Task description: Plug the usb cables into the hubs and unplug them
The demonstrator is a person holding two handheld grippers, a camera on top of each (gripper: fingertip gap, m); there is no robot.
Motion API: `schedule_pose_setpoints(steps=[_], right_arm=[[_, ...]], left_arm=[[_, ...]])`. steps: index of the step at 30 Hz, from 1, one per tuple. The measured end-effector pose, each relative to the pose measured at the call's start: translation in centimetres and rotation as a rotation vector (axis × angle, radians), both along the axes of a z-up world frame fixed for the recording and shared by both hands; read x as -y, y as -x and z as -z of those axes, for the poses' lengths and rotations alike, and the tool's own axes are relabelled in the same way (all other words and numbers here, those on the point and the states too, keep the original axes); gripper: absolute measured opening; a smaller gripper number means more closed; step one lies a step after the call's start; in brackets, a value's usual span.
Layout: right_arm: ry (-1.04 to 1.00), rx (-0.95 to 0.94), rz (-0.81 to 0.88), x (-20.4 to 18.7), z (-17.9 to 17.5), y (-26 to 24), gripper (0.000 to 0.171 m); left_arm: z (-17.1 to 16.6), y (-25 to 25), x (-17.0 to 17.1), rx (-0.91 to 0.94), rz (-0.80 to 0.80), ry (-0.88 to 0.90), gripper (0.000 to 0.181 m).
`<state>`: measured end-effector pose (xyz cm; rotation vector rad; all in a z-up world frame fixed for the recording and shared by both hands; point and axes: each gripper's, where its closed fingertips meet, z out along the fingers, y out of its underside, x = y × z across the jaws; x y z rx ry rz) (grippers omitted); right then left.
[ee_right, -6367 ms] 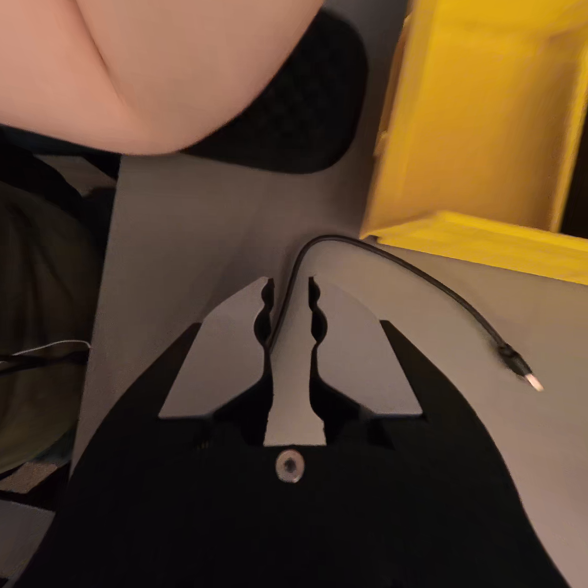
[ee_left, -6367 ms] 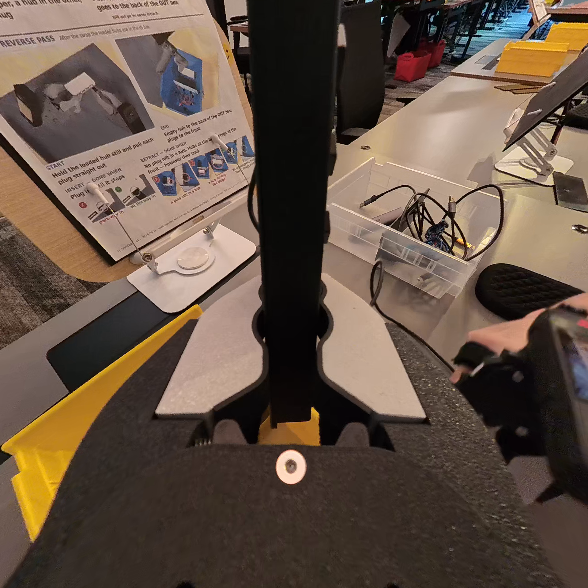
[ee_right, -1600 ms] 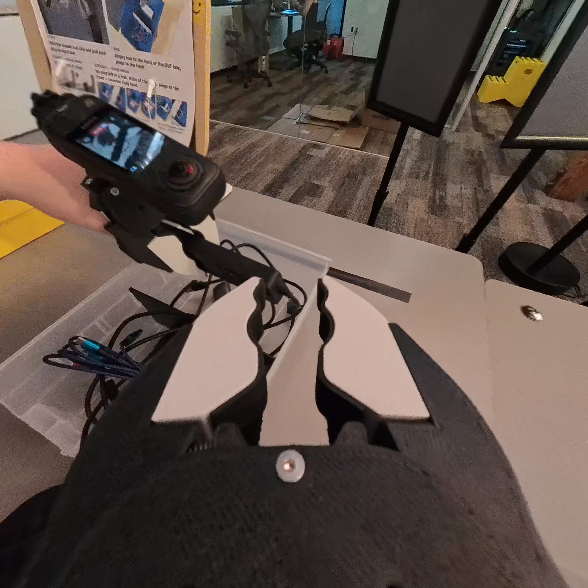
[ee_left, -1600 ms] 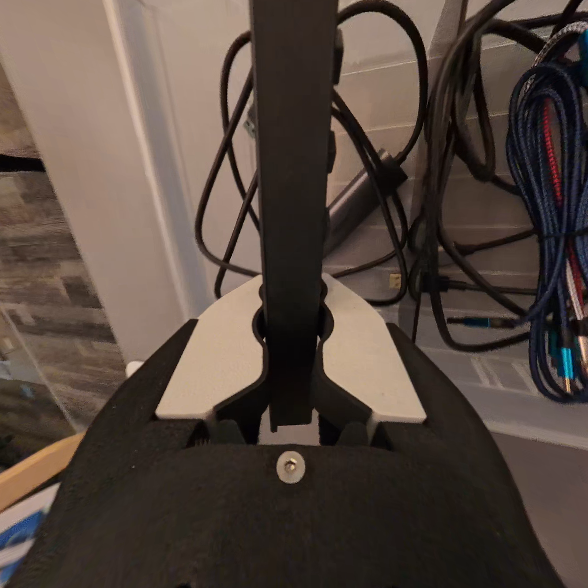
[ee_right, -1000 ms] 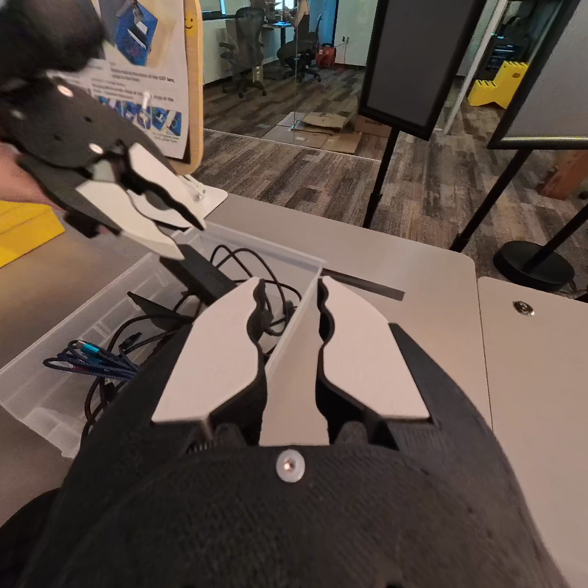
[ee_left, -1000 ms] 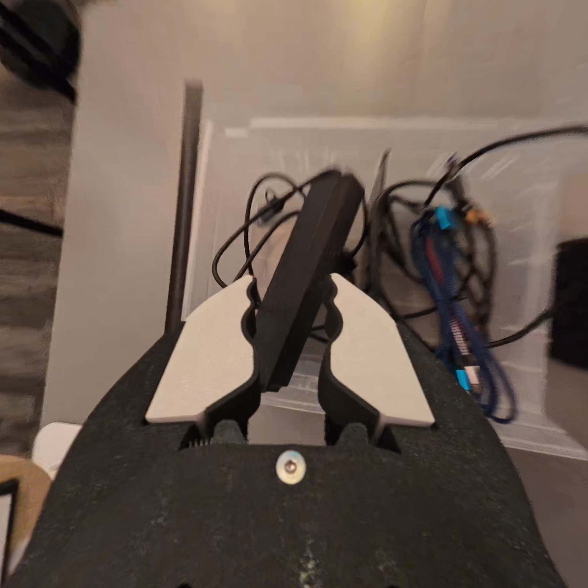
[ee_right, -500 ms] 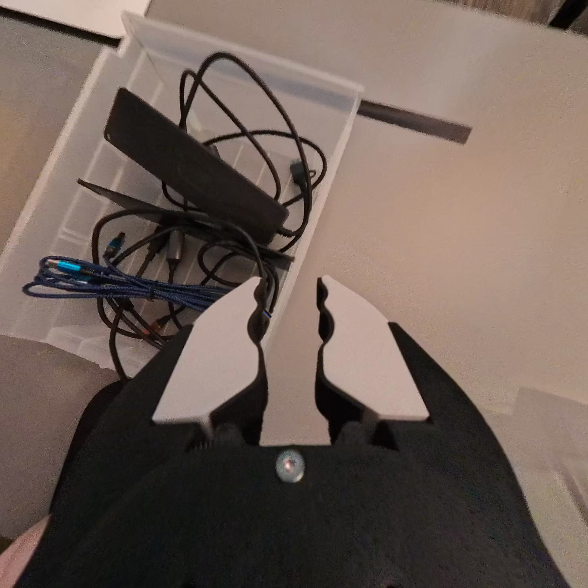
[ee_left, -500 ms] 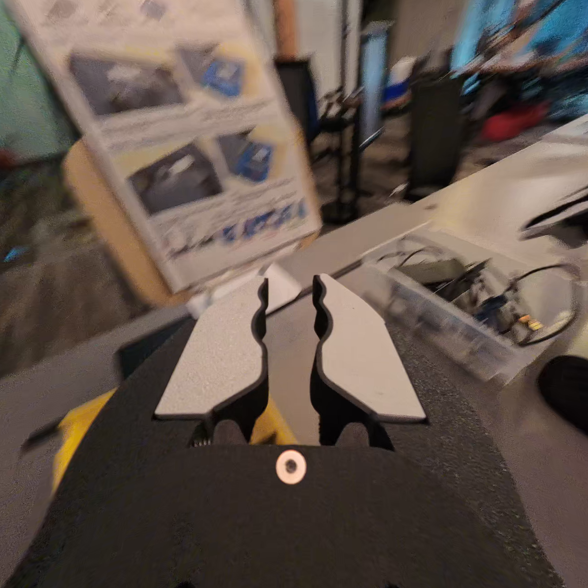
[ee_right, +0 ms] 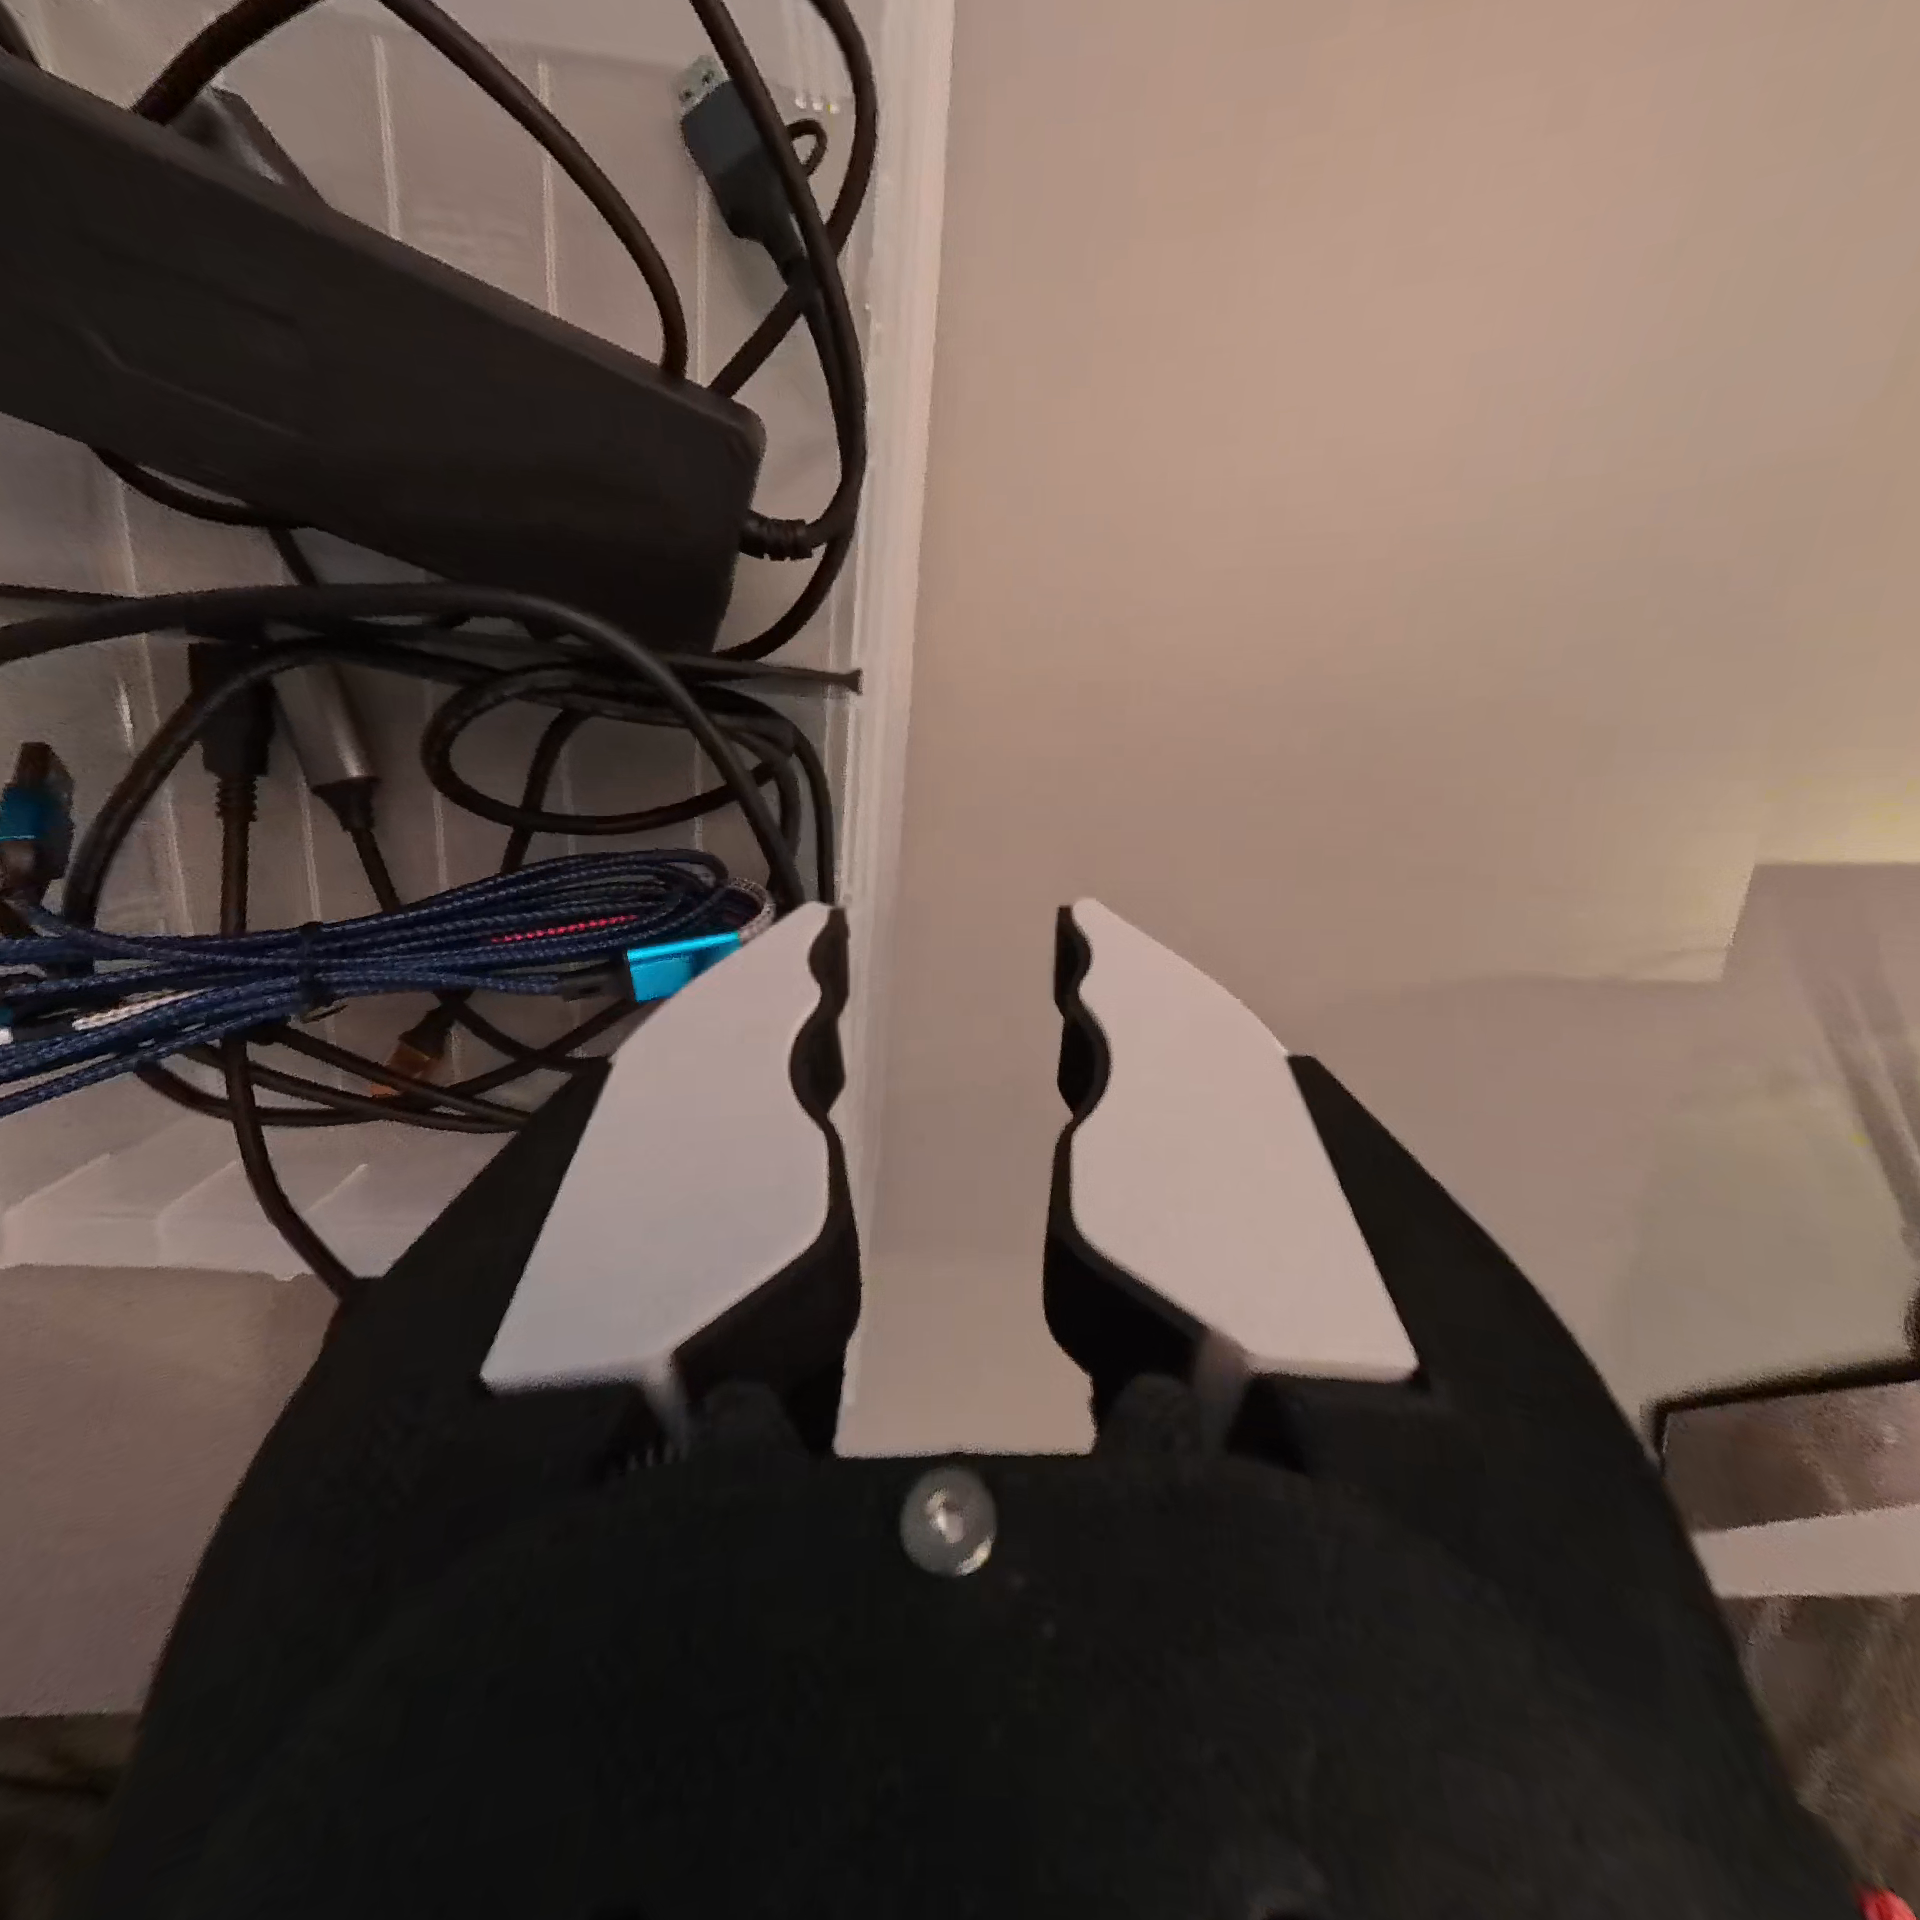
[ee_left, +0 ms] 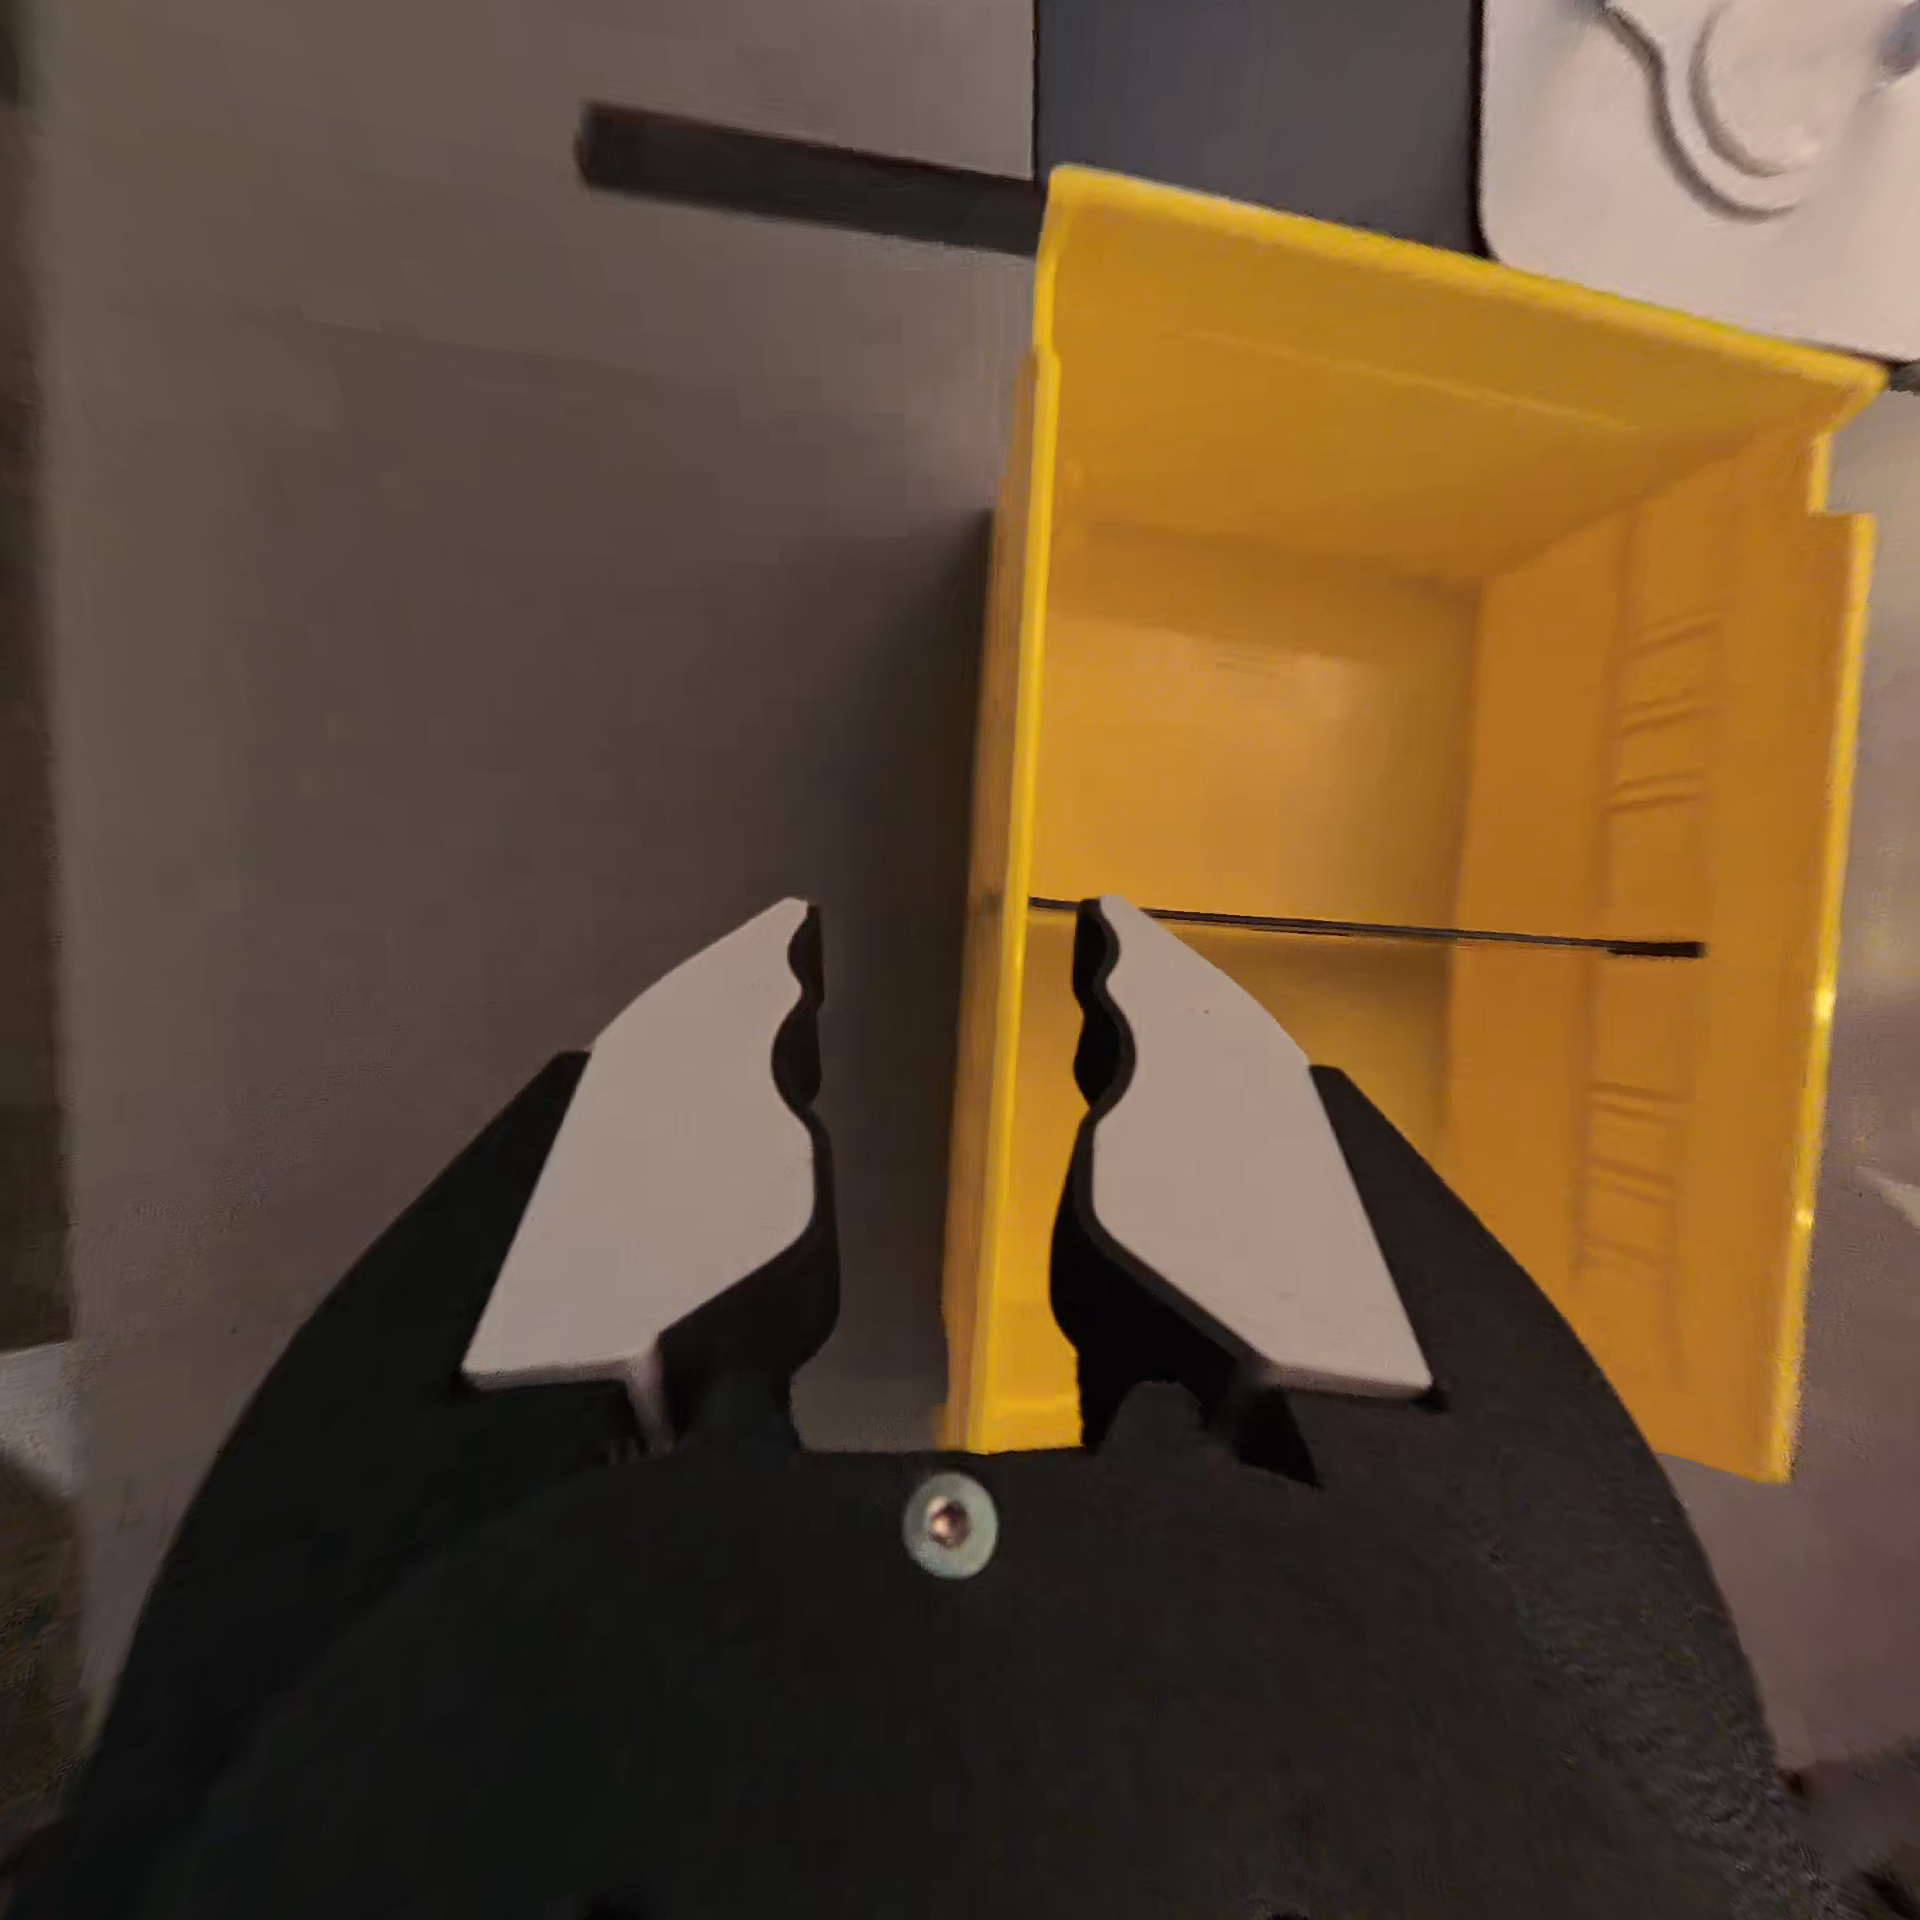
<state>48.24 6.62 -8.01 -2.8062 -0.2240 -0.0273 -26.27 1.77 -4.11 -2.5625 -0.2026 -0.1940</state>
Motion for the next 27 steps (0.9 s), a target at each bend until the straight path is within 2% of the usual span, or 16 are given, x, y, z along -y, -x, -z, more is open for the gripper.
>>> schedule_pose_setpoints(steps=[4, 9, 14, 17, 20, 22, 27], right_arm=[[0.034, -0.032, 0.017, -0.1, 1.0, 0.2, 0.036], [0.027, -0.107, 0.014, 0.0, 1.1, 0.8, 0.026], [-0.005, -0.146, 0.000, -0.2, 0.6, 0.8, 0.026], [-0.008, -0.181, 0.013, 0.3, 0.1, 0.7, 0.027], [-0.017, -0.198, 0.015, 1.5, -0.8, 0.3, 0.027], [-0.030, -0.213, 0.009, 2.2, -1.4, 0.2, 0.026], [0.048, -0.298, -0.044, 3.6, -0.2, 0.8, 0.023]], left_arm=[[0.6, -0.1, 0.4, 0.014, 0.040, 0.014, 0.042], [2.6, -0.3, 1.4, -0.015, 0.056, 0.126, 0.043], [3.2, -0.3, 1.5, -0.016, 0.041, 0.148, 0.038], [3.8, -1.0, 1.6, 0.004, 0.056, 0.177, 0.028], [5.4, -1.5, 2.3, -0.018, 0.096, 0.279, 0.021], [5.9, -2.2, 2.0, 0.000, 0.131, 0.296, 0.005], [5.9, -2.6, 1.7, -0.072, 0.155, 0.311, 0.004]])
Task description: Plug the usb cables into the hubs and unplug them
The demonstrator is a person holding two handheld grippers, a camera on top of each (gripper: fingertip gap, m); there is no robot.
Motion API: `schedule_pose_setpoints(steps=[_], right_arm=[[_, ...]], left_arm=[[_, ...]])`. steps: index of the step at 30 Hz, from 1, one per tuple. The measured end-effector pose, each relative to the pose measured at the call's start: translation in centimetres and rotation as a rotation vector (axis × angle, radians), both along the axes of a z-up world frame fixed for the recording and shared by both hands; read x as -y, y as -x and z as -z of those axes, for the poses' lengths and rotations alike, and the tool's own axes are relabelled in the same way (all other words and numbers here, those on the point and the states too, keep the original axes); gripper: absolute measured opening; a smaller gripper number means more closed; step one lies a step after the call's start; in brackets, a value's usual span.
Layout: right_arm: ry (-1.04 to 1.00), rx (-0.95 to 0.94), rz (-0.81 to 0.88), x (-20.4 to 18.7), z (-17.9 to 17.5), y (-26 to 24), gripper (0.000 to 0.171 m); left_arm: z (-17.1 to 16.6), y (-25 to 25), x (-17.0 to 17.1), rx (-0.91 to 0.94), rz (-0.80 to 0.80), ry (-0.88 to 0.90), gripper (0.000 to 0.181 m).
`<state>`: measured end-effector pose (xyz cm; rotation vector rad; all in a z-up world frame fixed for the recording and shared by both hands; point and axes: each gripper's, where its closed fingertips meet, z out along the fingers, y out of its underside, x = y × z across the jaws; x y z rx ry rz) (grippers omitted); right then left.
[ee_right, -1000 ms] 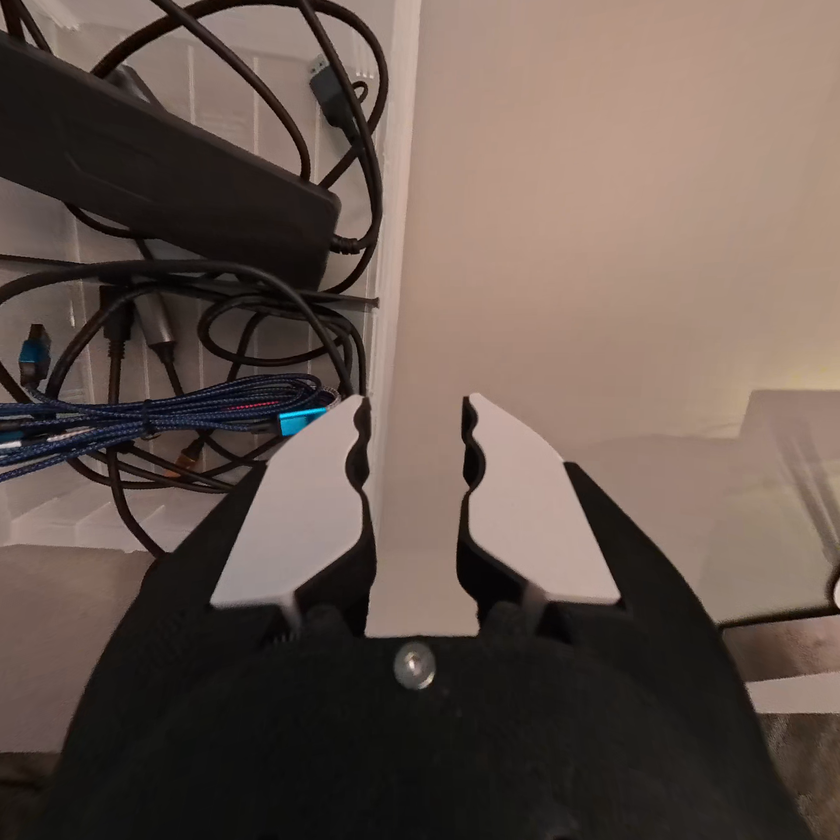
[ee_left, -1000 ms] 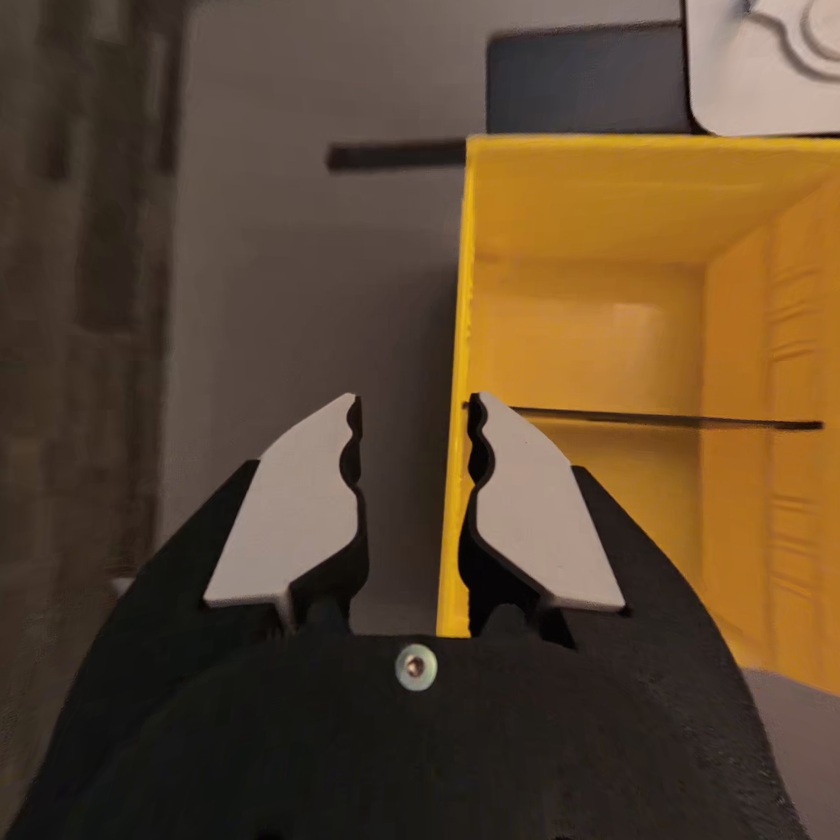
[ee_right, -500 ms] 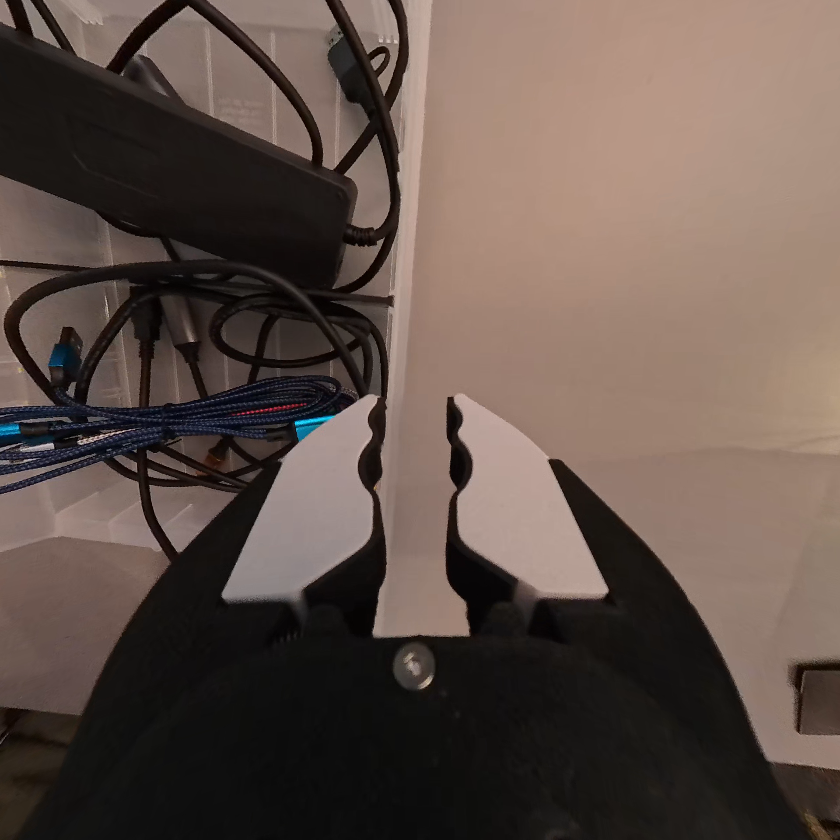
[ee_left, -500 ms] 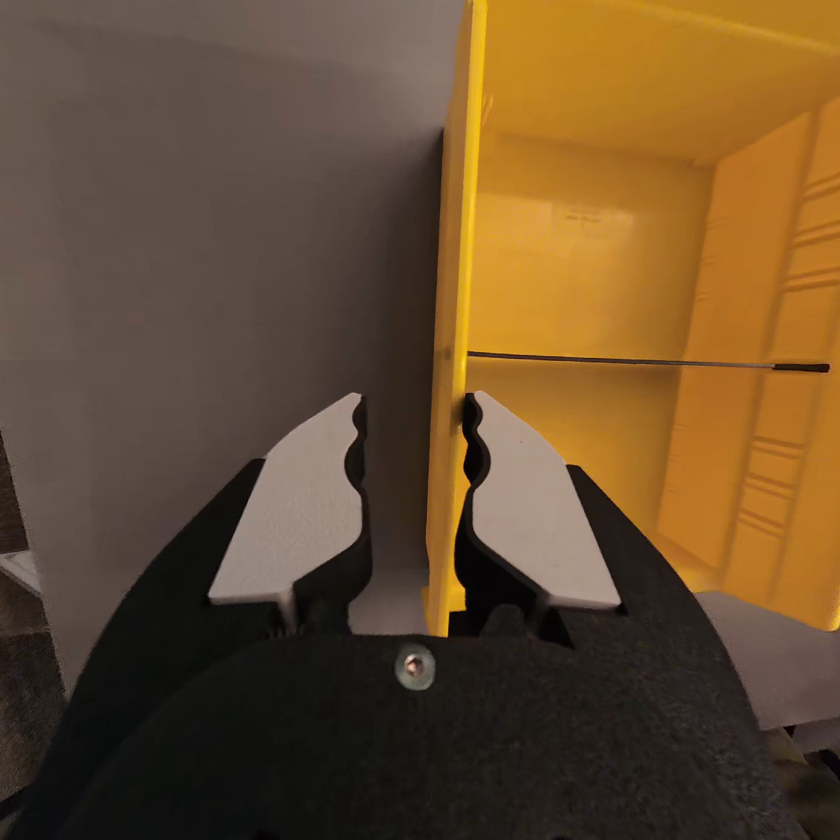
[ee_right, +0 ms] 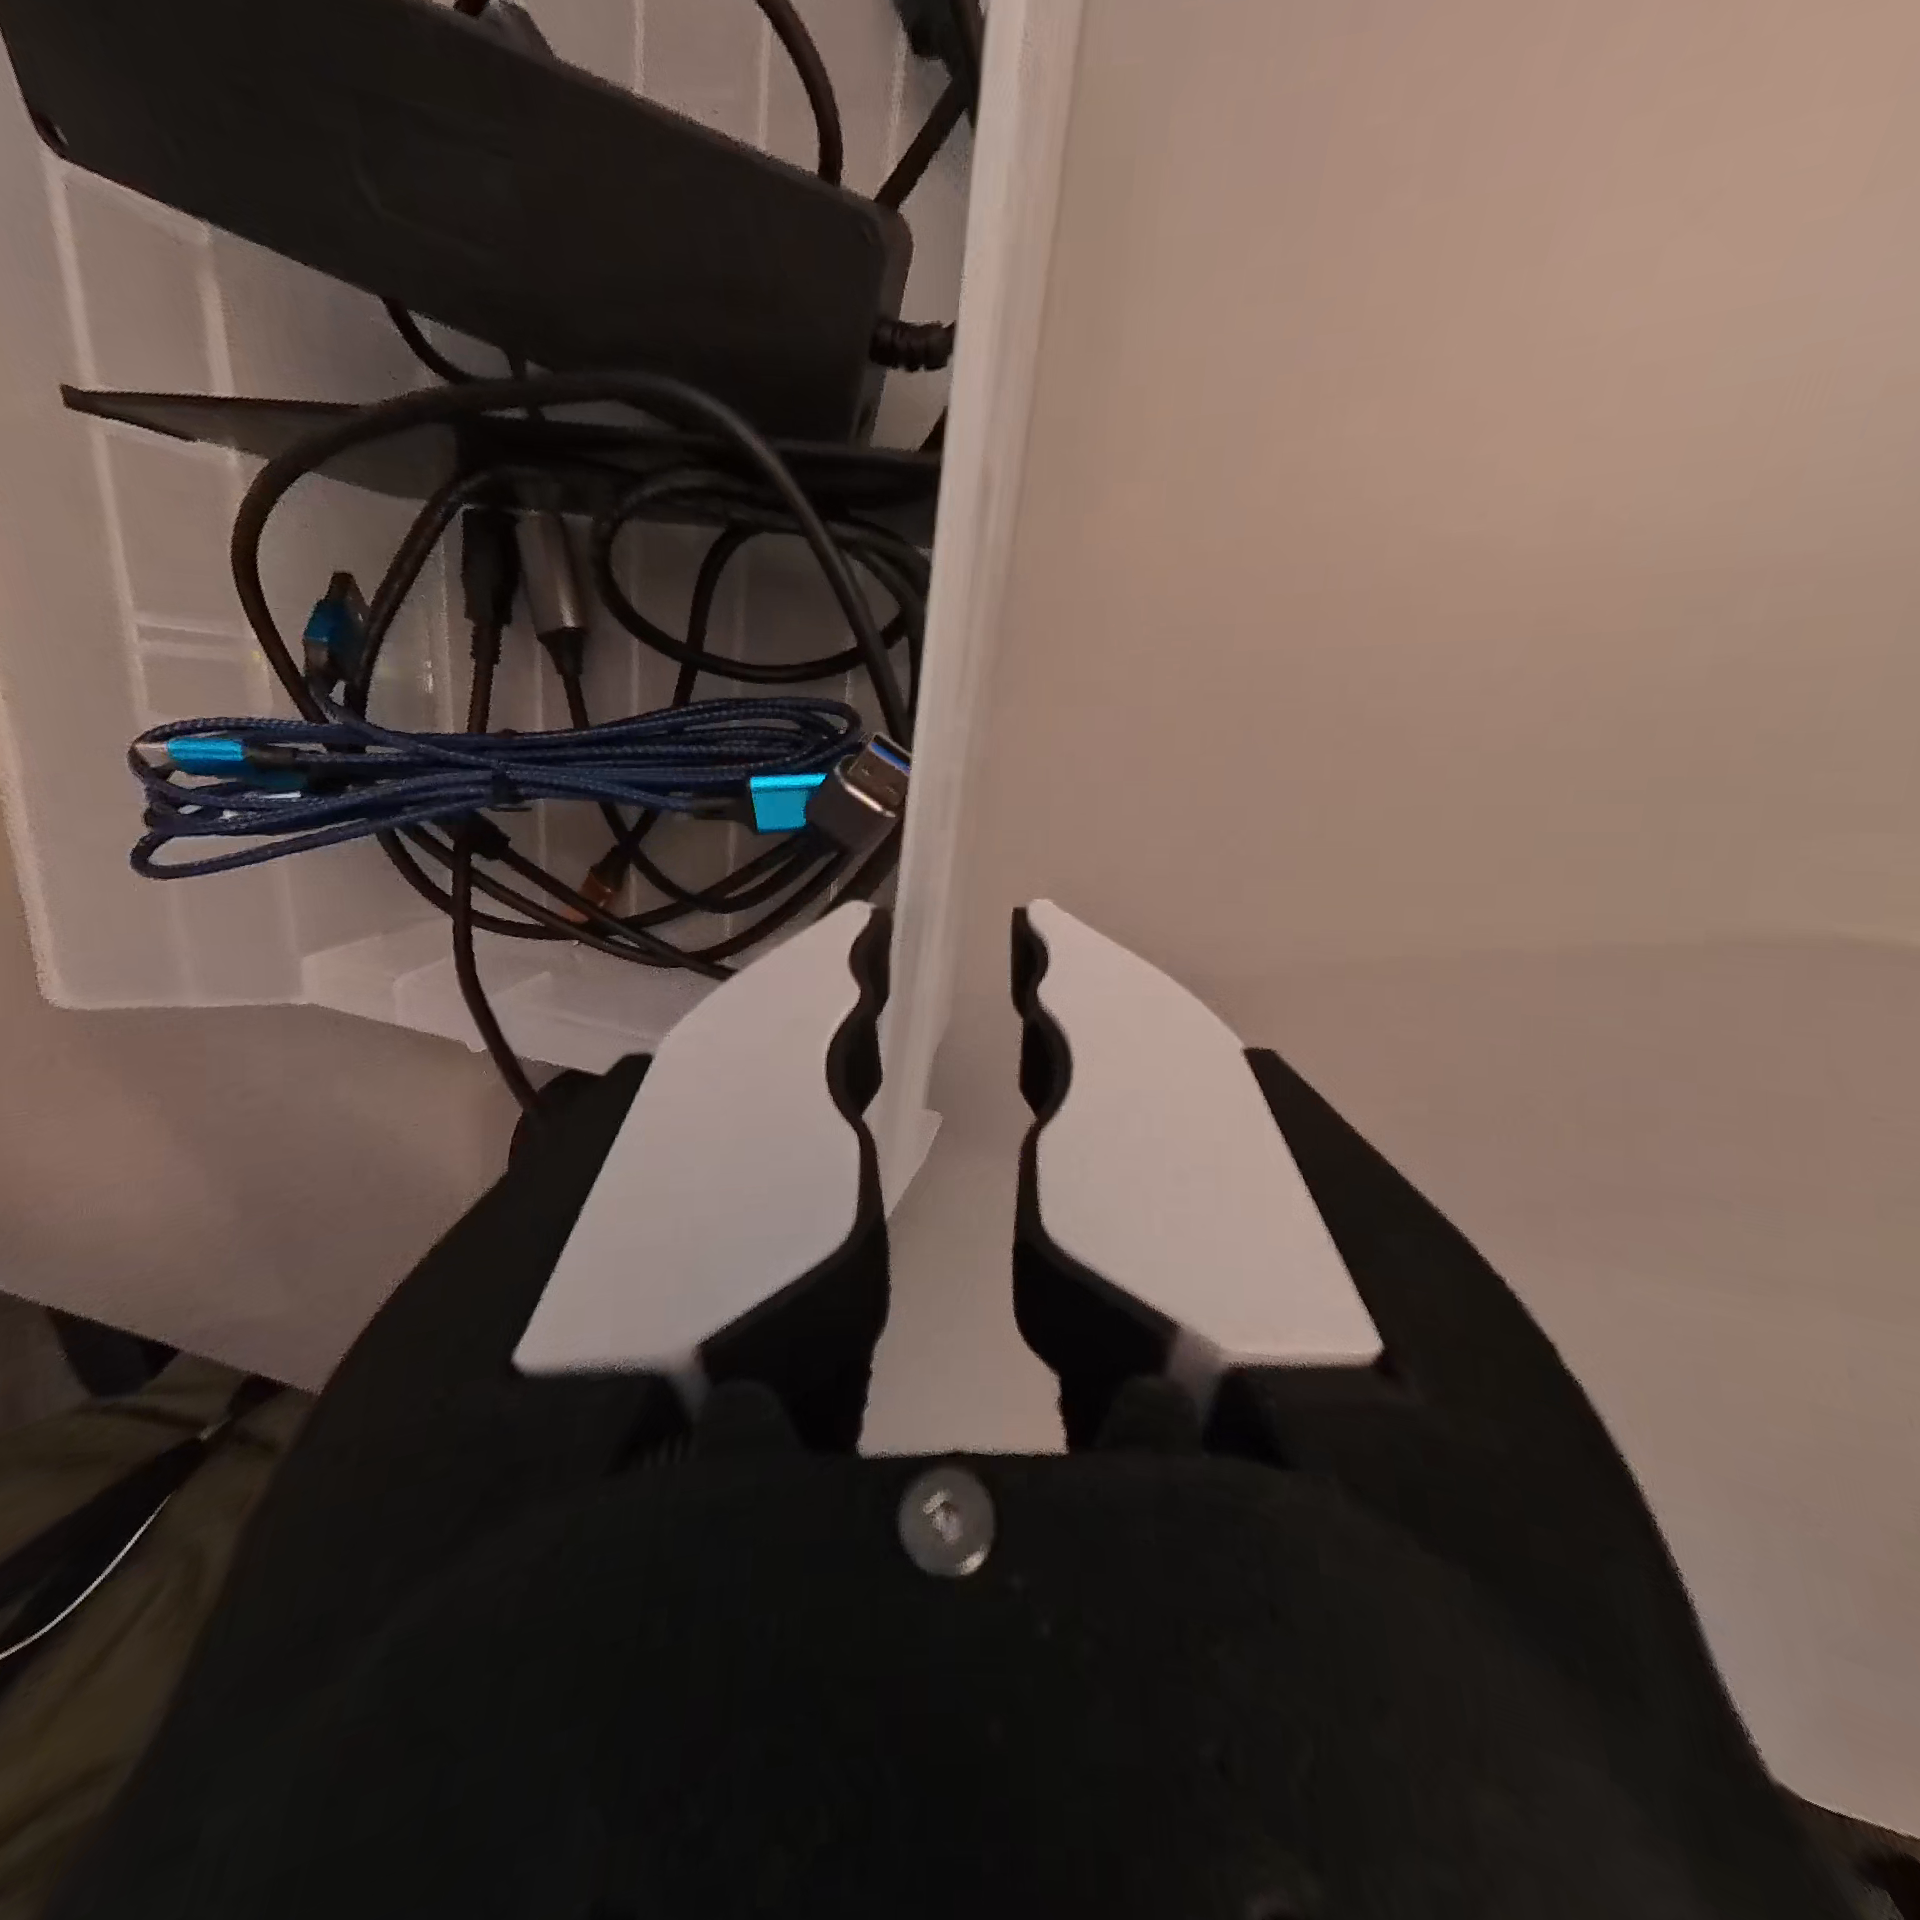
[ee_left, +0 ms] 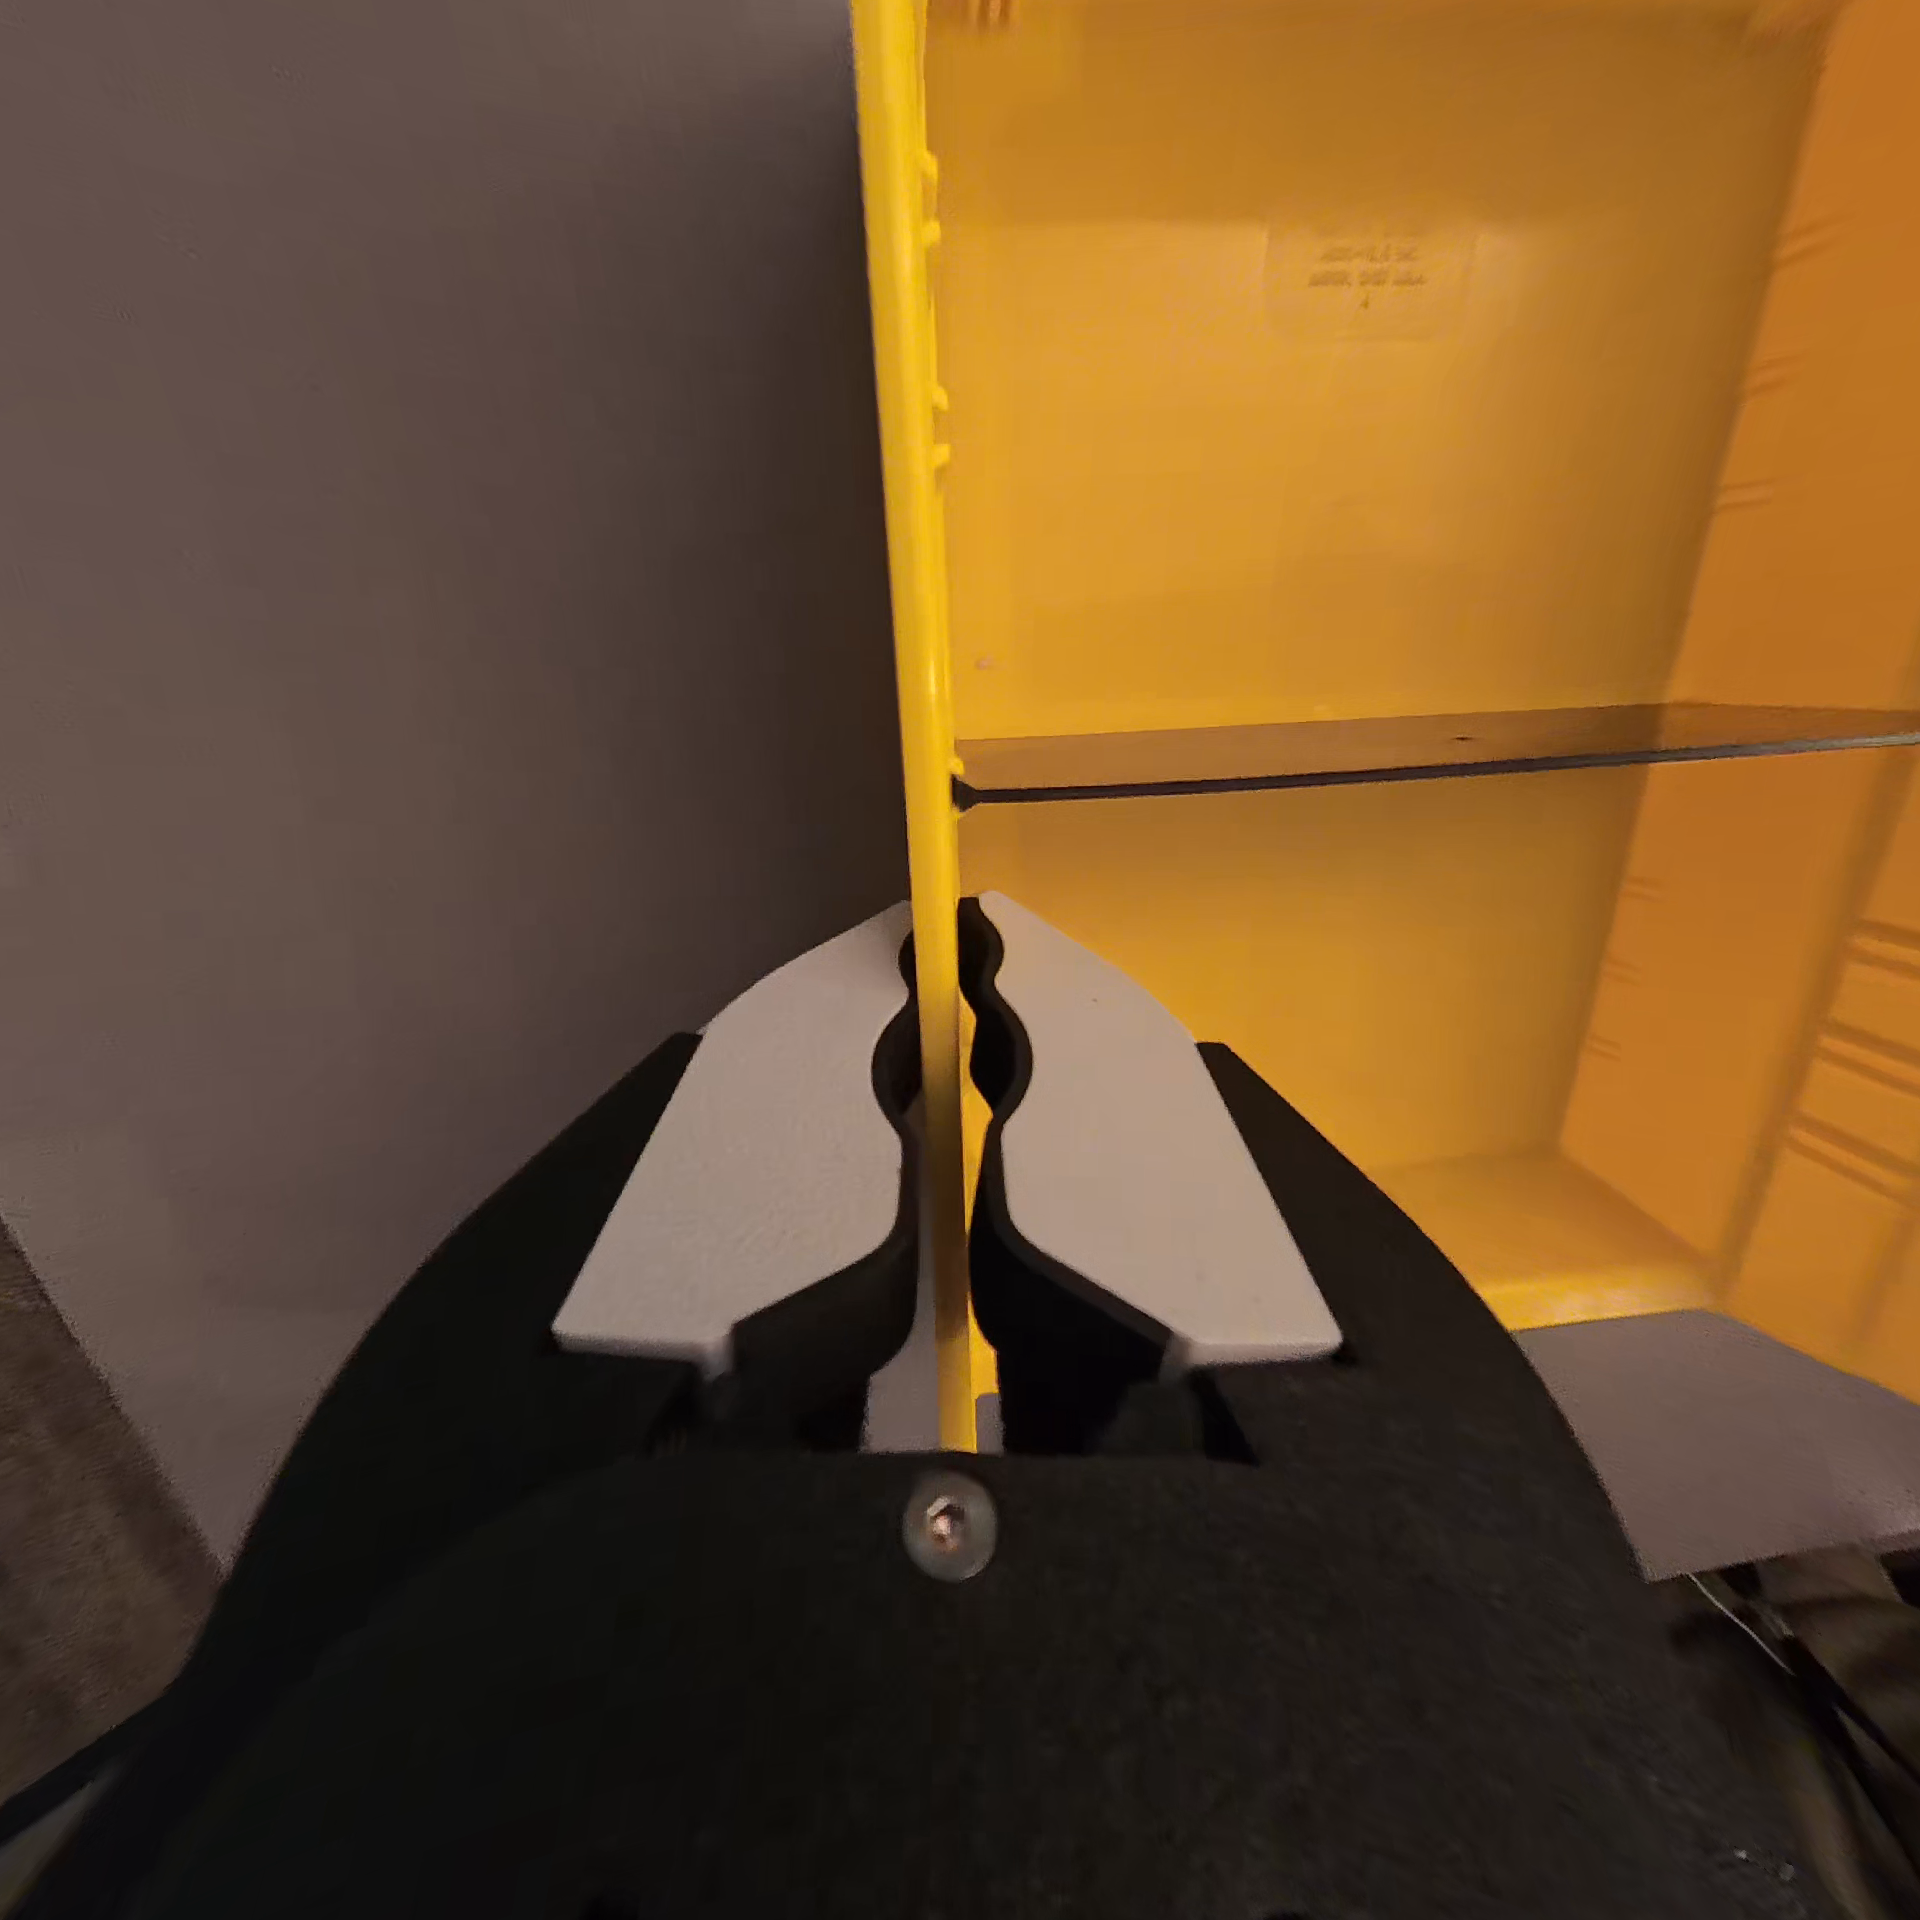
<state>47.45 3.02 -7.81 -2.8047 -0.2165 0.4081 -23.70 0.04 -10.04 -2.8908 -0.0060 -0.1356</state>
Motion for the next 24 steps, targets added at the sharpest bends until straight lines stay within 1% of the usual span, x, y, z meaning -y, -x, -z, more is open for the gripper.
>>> schedule_pose_setpoints(steps=[3, 7, 10, 17, 20, 24], right_arm=[[-0.001, -0.019, -0.006, -0.1, -0.1, 0.3, 0.017], [0.011, 0.008, -0.032, -0.3, 0.3, 0.5, 0.015], [-0.005, -0.028, -0.018, -1.2, 0.3, 1.0, 0.014], [0.102, -0.003, -0.051, -1.2, 2.5, 1.6, 0.012], [0.125, 0.056, -0.061, -1.5, 3.0, 1.5, 0.008], [0.152, 0.148, -0.082, -1.5, 3.2, 1.5, 0.005]], left_arm=[[0.0, -0.7, 0.1, 0.000, 0.023, 0.014, 0.004], [0.0, -1.5, 0.0, -0.003, 0.054, 0.021, 0.004], [0.1, -2.2, -0.1, -0.013, 0.080, 0.032, 0.005], [0.9, -4.5, 0.1, -0.043, 0.171, 0.106, 0.005], [0.9, -5.0, -0.3, -0.077, 0.186, 0.110, 0.006], [0.9, -6.3, -0.4, -0.074, 0.215, 0.121, 0.007]])
